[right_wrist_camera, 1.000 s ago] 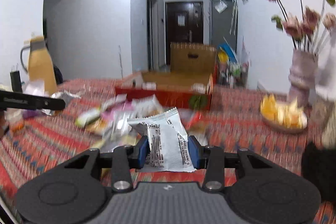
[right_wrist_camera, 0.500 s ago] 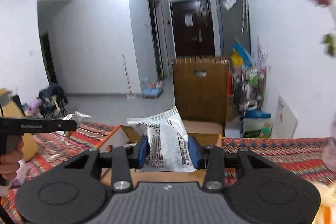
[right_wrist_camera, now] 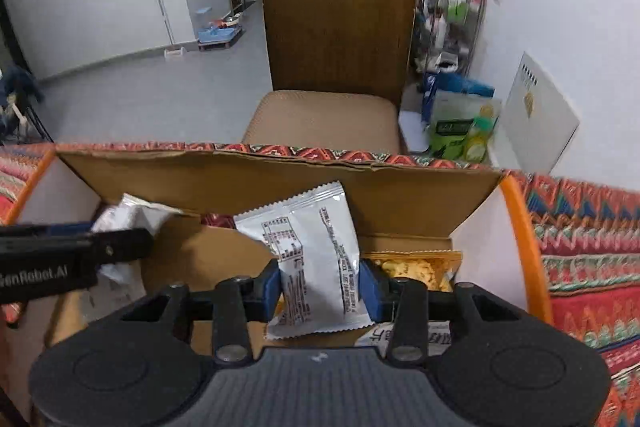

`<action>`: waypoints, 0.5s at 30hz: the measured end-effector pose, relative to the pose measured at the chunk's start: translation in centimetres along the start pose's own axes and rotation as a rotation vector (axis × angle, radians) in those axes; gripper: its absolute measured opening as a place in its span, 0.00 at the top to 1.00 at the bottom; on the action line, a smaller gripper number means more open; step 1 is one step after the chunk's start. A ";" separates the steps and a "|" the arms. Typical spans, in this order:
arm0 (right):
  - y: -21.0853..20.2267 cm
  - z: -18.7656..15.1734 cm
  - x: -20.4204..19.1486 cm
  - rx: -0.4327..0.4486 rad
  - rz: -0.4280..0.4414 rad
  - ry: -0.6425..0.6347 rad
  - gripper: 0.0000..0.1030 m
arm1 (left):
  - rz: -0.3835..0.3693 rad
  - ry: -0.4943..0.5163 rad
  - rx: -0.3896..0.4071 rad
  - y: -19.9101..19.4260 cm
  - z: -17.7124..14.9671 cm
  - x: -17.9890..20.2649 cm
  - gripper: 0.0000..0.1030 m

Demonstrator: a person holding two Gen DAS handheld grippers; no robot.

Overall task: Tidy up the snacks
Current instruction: 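Lower both packets into the cardboard box and open both tools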

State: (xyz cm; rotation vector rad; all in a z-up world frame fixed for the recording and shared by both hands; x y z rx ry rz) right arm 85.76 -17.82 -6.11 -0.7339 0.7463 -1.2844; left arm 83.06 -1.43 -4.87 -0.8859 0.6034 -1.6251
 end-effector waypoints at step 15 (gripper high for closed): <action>-6.1 -0.5 -0.3 0.062 -0.004 -0.016 0.45 | 0.021 0.074 0.072 -7.3 1.0 2.2 0.13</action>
Point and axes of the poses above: each gripper's, at about its wrist camera, not at the fingertips, and y roughly the way its jaws point, x to its right, z to its top, the point moved 8 cm from there along y, roughly the way its jaws point, and after that the axes turned 2 degrees about -x, right-handed, at the moved point
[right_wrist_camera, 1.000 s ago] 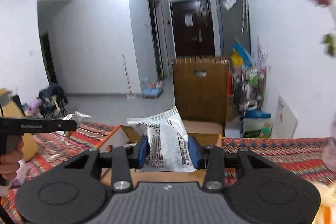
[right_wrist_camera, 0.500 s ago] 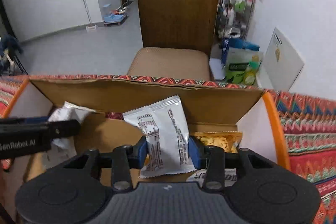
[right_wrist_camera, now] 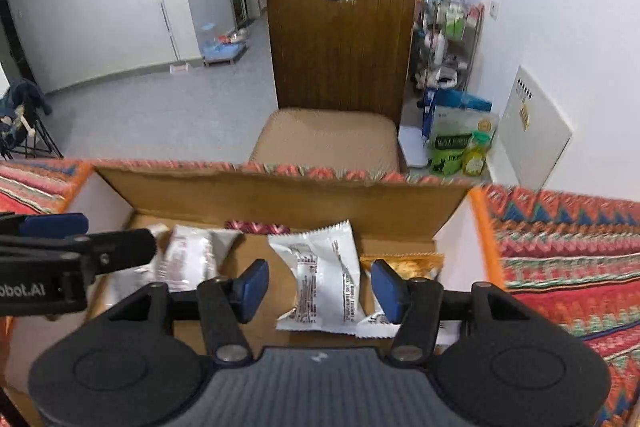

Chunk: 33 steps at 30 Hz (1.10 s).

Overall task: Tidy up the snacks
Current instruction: 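Lower both packets into the cardboard box and open both tools, then move both tools back over the snack pile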

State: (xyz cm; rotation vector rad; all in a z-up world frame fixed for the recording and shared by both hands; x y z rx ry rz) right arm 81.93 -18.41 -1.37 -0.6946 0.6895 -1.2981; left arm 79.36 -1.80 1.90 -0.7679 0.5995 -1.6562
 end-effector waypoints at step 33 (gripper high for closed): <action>-41.8 -30.1 -1.3 0.540 0.077 -0.137 0.00 | 0.061 0.221 0.626 -43.6 -31.8 7.0 0.00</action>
Point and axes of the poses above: each gripper's, at about its wrist camera, not at the fingertips, and y roughly the way its jaws point, x to its right, z to its top, the point moved 8 cm from there along y, roughly the way its jaws point, and after that the axes turned 2 degrees about -x, right-handed, at the moved point
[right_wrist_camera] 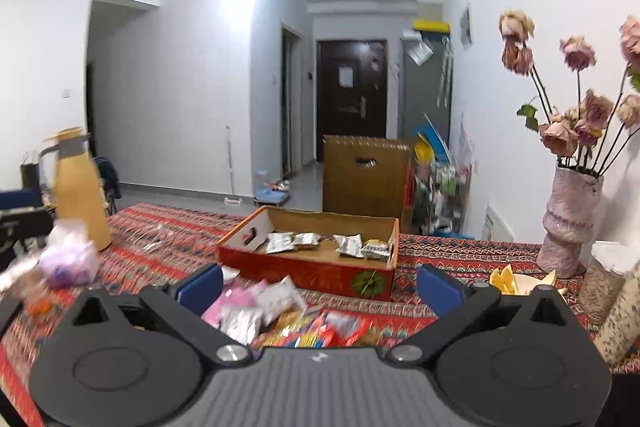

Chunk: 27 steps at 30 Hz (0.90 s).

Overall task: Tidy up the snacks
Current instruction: 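Move both tools back over the snack pile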

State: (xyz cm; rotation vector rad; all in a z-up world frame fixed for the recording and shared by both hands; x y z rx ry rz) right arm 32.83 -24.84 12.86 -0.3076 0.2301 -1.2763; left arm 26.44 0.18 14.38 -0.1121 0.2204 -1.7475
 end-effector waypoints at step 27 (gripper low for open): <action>-3.7 -18.3 -4.0 -0.148 -0.086 0.097 0.00 | 0.047 -0.020 -0.272 -1.4 -14.9 1.6 0.00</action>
Point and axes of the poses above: each gripper's, at about its wrist camera, not at the fingertips, and y roughly the way its jaws point, x to its right, z to its top, the point moved 8 cm from there along y, roughly the way its jaws point, and after that the axes turned 2 degrees about -x, right-handed, at the moved point
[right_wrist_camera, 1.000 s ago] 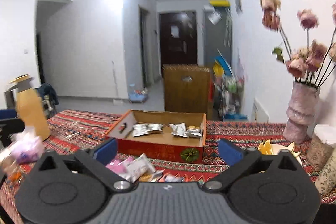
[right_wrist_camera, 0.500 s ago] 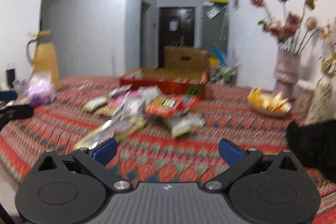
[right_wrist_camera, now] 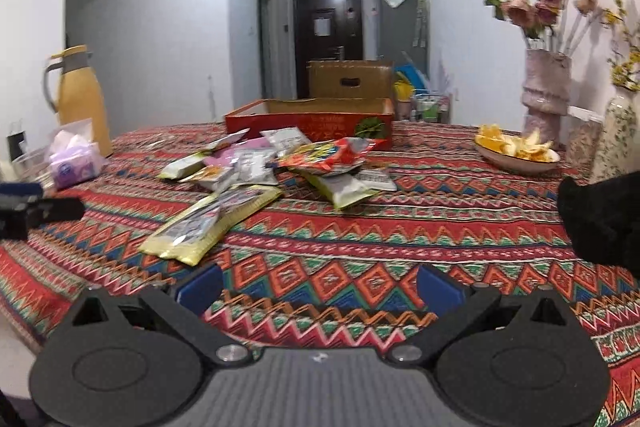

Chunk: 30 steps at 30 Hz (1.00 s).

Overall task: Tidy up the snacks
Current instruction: 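Move both tools back over the snack pile, then grasp a gold-and-white packet with the left tool while the right tool grasps a white packet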

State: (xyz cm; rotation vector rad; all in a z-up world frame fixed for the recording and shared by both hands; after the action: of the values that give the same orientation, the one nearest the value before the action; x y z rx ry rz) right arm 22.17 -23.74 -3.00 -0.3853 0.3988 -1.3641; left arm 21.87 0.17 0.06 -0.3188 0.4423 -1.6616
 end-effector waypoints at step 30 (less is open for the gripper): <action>17.7 13.1 -5.6 -0.094 0.216 -0.117 0.47 | -0.156 0.003 -0.234 24.3 4.6 -3.2 0.36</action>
State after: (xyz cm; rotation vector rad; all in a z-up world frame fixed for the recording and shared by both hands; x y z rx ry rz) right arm 42.90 -14.84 0.09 -0.4838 0.3966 -1.1101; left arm 45.79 0.36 -7.00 -0.5352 0.6299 -1.7641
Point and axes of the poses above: each gripper's, at about its wrist camera, not at the fingertips, and y roughly the way its jaws point, x to its right, z to its top, the point moved 8 cm from there along y, roughly the way its jaws point, and after that the axes turned 2 degrees about -x, right-handed, at the moved point
